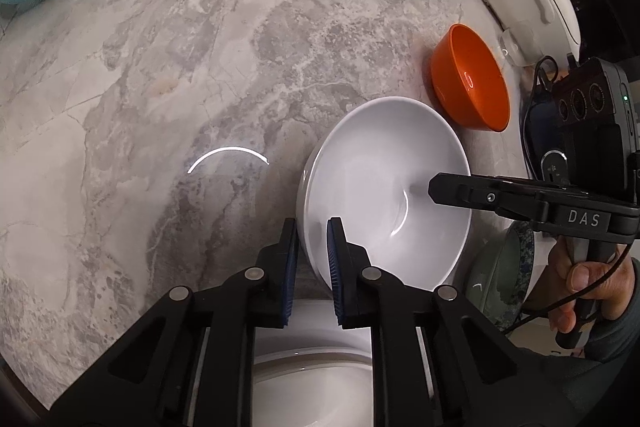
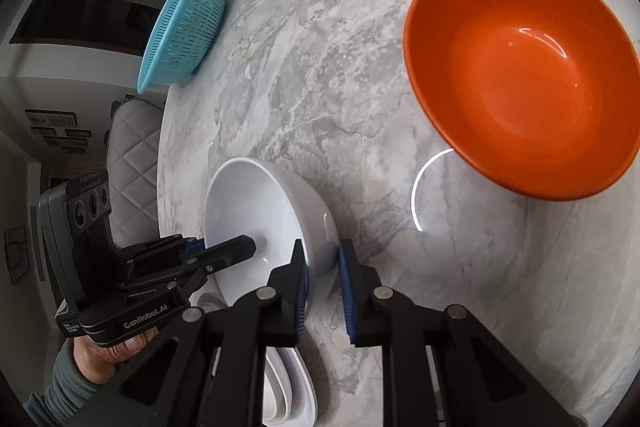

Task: Organize plates and bowls
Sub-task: 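Carry the white bowl over the patterned bowl and lower it inside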

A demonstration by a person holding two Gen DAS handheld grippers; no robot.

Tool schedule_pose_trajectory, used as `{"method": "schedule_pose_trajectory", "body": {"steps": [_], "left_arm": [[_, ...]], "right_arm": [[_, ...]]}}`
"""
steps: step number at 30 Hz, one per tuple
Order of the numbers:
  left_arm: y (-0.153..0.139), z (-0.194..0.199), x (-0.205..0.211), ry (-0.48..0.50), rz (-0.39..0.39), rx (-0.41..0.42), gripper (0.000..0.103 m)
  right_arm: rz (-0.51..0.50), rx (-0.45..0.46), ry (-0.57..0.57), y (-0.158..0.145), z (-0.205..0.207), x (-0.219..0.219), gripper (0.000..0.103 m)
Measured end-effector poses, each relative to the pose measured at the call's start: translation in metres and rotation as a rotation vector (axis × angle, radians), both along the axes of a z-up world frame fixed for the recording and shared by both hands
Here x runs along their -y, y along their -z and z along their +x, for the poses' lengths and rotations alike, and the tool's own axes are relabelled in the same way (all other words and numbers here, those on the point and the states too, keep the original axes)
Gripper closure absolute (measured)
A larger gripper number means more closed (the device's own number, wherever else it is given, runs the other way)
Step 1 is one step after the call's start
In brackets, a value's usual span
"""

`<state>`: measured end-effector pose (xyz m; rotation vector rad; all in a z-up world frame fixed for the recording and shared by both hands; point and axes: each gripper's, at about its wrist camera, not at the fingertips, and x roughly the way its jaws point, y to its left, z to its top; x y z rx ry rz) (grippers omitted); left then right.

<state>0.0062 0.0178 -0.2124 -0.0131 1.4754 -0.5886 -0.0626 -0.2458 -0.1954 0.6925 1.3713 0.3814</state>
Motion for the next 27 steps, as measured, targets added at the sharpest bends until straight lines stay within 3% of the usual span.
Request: {"method": "schedule_pose_trajectory", "body": {"steps": [9,18,27], "left_arm": [[-0.036,-0.016,0.014,0.015,-0.036,0.003,0.09],[-0.072,-0.075,0.07,0.116,-0.093,0.012,0.09],[-0.067,-0.132,0.126,0.243,-0.079,-0.007,0.09]], "right_arm": [[0.02,0.022,0.028,-0.026,-0.015,0.016,0.085],[0.019,0.044,0.094,-0.062,-0.077,0.059,0.085],[-0.004,0.003,0.205,-0.063,-0.149,0.101,0.085]]}}
